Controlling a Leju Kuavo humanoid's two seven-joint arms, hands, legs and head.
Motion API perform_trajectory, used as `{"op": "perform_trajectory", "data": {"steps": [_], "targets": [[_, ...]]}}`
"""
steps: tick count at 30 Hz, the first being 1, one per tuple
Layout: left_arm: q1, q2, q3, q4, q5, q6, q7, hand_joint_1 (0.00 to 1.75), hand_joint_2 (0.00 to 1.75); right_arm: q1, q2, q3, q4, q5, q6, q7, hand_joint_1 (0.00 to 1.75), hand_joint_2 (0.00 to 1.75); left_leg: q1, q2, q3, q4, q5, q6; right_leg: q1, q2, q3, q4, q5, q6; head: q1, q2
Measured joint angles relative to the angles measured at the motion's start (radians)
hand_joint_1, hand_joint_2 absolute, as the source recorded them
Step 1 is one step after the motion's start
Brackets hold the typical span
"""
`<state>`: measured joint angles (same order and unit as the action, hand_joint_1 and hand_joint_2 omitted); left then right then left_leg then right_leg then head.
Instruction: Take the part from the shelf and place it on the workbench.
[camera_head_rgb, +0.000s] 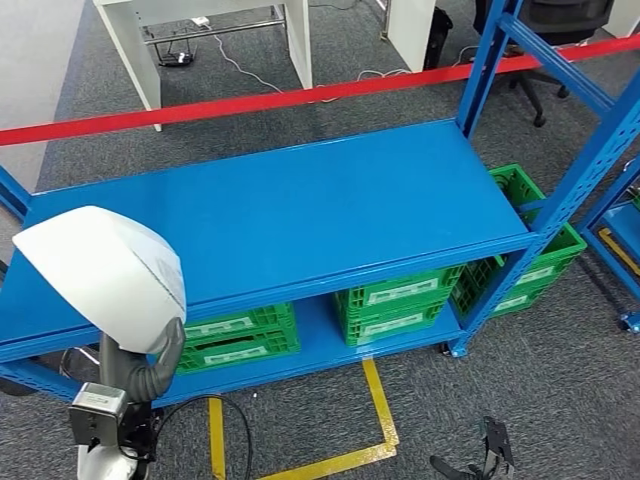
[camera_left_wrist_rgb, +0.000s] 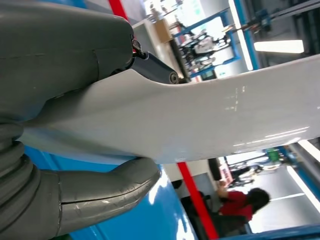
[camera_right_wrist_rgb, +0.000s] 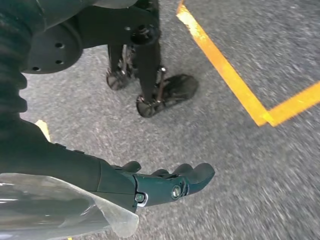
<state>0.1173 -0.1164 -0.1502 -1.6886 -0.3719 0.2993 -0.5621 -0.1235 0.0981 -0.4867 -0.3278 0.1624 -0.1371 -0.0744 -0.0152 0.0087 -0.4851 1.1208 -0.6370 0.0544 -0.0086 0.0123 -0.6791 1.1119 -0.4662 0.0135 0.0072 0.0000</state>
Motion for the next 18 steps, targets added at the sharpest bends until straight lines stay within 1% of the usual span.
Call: {"op": "perform_trajectory", "data": {"steps": [1,2,4,5,6,7,8,9,10,11,12,13,14,15,16,17,18], "targets": [[0.008,-0.001,0.003,-0.009,0.01,-0.001,-0.011,1.75,1.75,-0.003,0.003,-0.002,0.002,-0.005,0.009,-0.004,0.0,1.75,-0.007,0.0,0.009,-0.038,0.02,0.01,0.001,0.0,-0.001,-0.005,0.008,-0.001,0.001,0.0],[0.019,-0.002,0.009,-0.018,0.023,-0.003,-0.025,1.75,1.75,-0.005,0.005,-0.005,0.004,-0.01,0.018,-0.008,0.0,1.75,-0.012,0.001,0.012,-0.057,0.031,0.015,-0.001,0.001,-0.002,-0.012,0.019,0.002,0.003,0.0],[0.05,-0.005,0.026,-0.033,0.055,-0.009,-0.059,1.75,1.75,-0.007,0.006,-0.01,0.007,-0.017,0.031,-0.017,0.0,1.75,-0.013,0.003,0.005,-0.077,0.058,0.012,-0.003,0.001,-0.002,-0.032,0.042,0.014,0.003,0.0],[0.066,-0.009,0.036,-0.039,0.069,-0.015,-0.077,1.75,1.75,-0.007,0.006,-0.011,0.01,-0.017,0.03,-0.023,0.0,1.75,-0.011,0.004,0.002,-0.091,0.076,0.011,-0.003,0.0,-0.005,-0.038,0.042,0.019,0.003,0.0],[0.08,-0.014,0.047,-0.045,0.08,-0.024,-0.093,1.75,1.75,-0.007,0.006,-0.012,0.012,-0.014,0.024,-0.031,0.0,1.75,-0.008,0.005,-0.005,-0.105,0.095,0.012,-0.002,-0.001,-0.012,-0.031,0.022,0.024,0.005,0.0],[0.095,-0.02,0.059,-0.051,0.088,-0.033,-0.107,1.75,1.75,-0.007,0.006,-0.013,0.013,-0.008,0.012,-0.04,0.0,1.75,-0.004,0.005,-0.015,-0.115,0.113,0.012,-0.001,-0.003,-0.02,-0.008,-0.016,0.029,0.008,0.0],[0.11,-0.028,0.073,-0.058,0.094,-0.042,-0.116,1.75,1.75,-0.008,0.006,-0.013,0.014,-0.001,-0.001,-0.048,0.0,1.75,-0.003,0.006,-0.028,-0.119,0.128,0.012,-0.002,-0.004,-0.031,0.034,-0.067,0.032,0.01,0.0],[0.123,-0.035,0.088,-0.064,0.097,-0.051,-0.122,1.75,1.75,-0.01,0.005,-0.013,0.015,0.008,-0.012,-0.054,0.0,1.75,-0.003,0.007,-0.044,-0.119,0.14,0.013,-0.003,-0.004,-0.039,0.089,-0.113,0.036,0.012,0.0],[0.136,-0.042,0.103,-0.069,0.098,-0.06,-0.124,1.75,1.75,-0.011,0.003,-0.012,0.015,0.016,-0.018,-0.055,0.0,1.75,-0.004,0.007,-0.06,-0.118,0.152,0.012,-0.003,-0.005,-0.044,0.144,-0.138,0.039,0.013,0.0],[0.145,-0.048,0.116,-0.073,0.099,-0.068,-0.125,1.75,1.75,-0.012,0.001,-0.012,0.015,0.022,-0.019,-0.051,0.0,1.75,-0.004,0.008,-0.077,-0.116,0.164,0.011,-0.003,-0.005,-0.04,0.185,-0.137,0.042,0.013,0.0],[0.153,-0.053,0.129,-0.075,0.098,-0.073,-0.125,1.75,1.75,-0.012,-0.002,-0.011,0.015,0.027,-0.015,-0.045,0.0,1.75,-0.003,0.009,-0.095,-0.114,0.176,0.01,-0.004,-0.006,-0.025,0.199,-0.114,0.044,0.013,0.0],[0.158,-0.059,0.14,-0.077,0.098,-0.076,-0.125,1.75,1.75,-0.013,-0.003,-0.01,0.015,0.029,-0.01,-0.039,0.0,1.75,-0.003,0.009,-0.113,-0.109,0.187,0.007,-0.005,-0.007,0.007,0.179,-0.08,0.046,0.013,0.0],[0.163,-0.063,0.149,-0.08,0.097,-0.077,-0.125,1.75,1.75,-0.014,-0.005,-0.009,0.014,0.03,-0.005,-0.034,0.0,1.75,-0.003,0.01,-0.129,-0.103,0.196,0.004,-0.006,-0.009,0.056,0.127,-0.058,0.048,0.013,0.0],[0.167,-0.067,0.158,-0.083,0.097,-0.078,-0.125,1.75,1.75,-0.016,-0.005,-0.008,0.014,0.031,-0.001,-0.032,0.0,1.75,-0.005,0.01,-0.143,-0.095,0.204,-0.001,-0.007,-0.011,0.115,0.053,-0.059,0.048,0.013,0.0],[0.169,-0.07,0.164,-0.087,0.097,-0.078,-0.125,1.75,1.75,-0.019,-0.005,-0.007,0.014,0.031,0.002,-0.032,0.0,1.75,-0.007,0.01,-0.153,-0.088,0.211,-0.005,-0.006,-0.013,0.166,-0.018,-0.075,0.043,0.013,0.0],[0.171,-0.072,0.169,-0.091,0.097,-0.078,-0.125,1.75,1.75,-0.02,-0.005,-0.005,0.014,0.031,0.005,-0.032,0.0,1.75,-0.008,0.01,-0.158,-0.083,0.22,-0.009,-0.005,-0.013,0.197,-0.071,-0.096,0.036,0.013,0.0],[0.173,-0.074,0.174,-0.094,0.097,-0.078,-0.125,1.75,1.75,-0.022,-0.005,-0.004,0.014,0.032,0.006,-0.032,0.0,1.75,-0.009,0.01,-0.162,-0.082,0.23,-0.012,-0.002,-0.013,0.211,-0.1,-0.108,0.028,0.013,0.0]]}}
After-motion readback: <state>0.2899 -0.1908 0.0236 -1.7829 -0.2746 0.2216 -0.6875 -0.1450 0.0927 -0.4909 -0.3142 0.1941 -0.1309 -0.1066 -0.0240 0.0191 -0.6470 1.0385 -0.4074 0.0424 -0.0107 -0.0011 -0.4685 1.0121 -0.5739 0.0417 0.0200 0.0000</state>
